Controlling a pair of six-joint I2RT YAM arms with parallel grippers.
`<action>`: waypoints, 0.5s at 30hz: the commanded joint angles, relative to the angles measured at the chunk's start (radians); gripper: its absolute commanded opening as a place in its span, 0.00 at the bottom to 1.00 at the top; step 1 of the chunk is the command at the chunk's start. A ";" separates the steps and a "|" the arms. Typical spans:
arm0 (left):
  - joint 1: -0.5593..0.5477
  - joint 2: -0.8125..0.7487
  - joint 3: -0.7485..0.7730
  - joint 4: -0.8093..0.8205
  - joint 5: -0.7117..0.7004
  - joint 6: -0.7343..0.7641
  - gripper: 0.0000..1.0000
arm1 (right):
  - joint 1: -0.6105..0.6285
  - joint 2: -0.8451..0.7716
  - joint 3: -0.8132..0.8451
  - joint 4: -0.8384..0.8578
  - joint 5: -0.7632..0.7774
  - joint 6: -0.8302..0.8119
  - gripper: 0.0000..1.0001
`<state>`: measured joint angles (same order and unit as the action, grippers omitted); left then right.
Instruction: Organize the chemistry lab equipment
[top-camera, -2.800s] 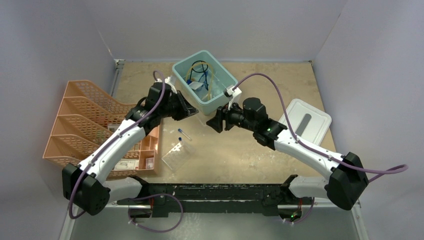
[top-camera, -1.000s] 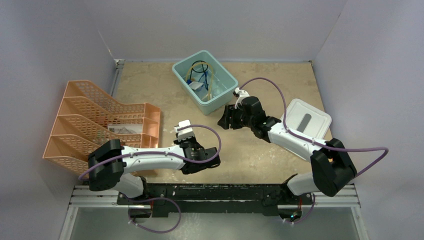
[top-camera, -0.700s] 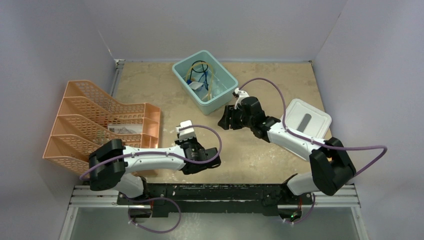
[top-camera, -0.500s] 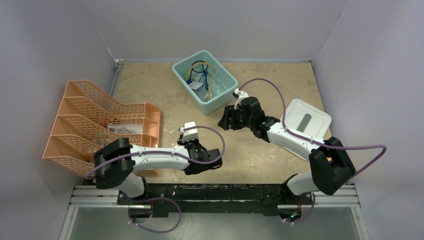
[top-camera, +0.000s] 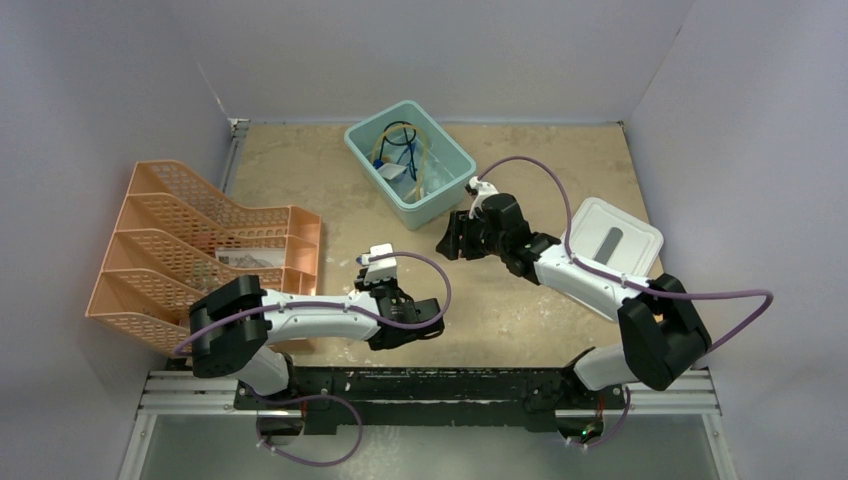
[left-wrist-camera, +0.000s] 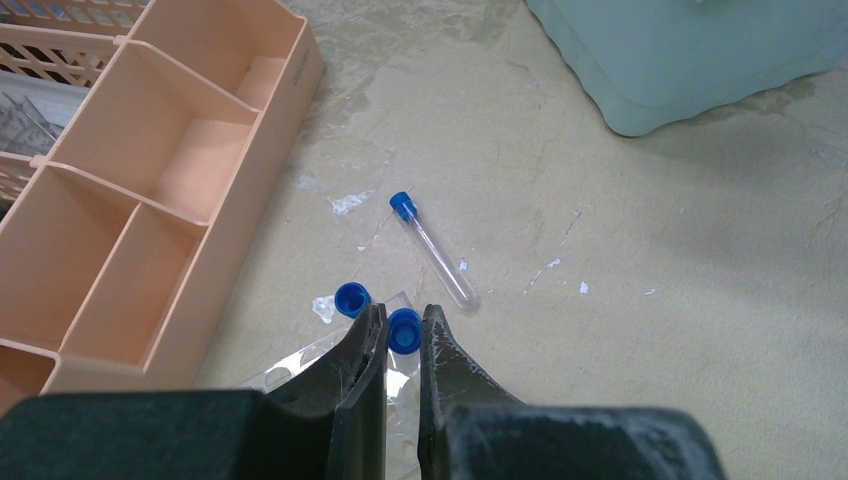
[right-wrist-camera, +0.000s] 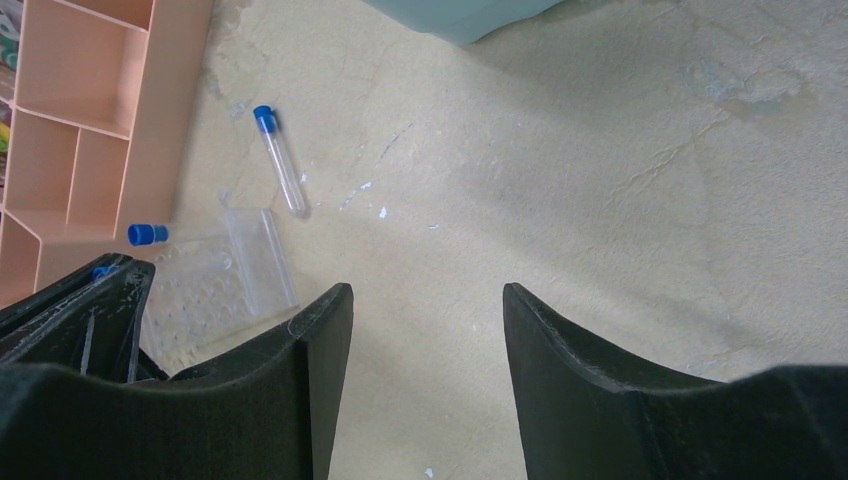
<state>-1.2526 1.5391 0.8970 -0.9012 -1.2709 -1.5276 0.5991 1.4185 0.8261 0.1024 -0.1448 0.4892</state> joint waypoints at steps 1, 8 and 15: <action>-0.005 0.010 0.007 -0.024 -0.015 -0.031 0.00 | -0.005 0.003 0.026 0.010 0.010 -0.008 0.59; -0.004 0.003 0.000 -0.016 -0.022 -0.026 0.00 | -0.007 0.013 0.033 0.005 0.008 -0.011 0.58; -0.004 -0.022 -0.036 0.029 -0.002 -0.027 0.00 | -0.006 0.013 0.034 0.005 0.002 -0.014 0.58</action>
<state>-1.2526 1.5452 0.8814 -0.9001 -1.2694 -1.5341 0.5983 1.4353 0.8261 0.0998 -0.1452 0.4866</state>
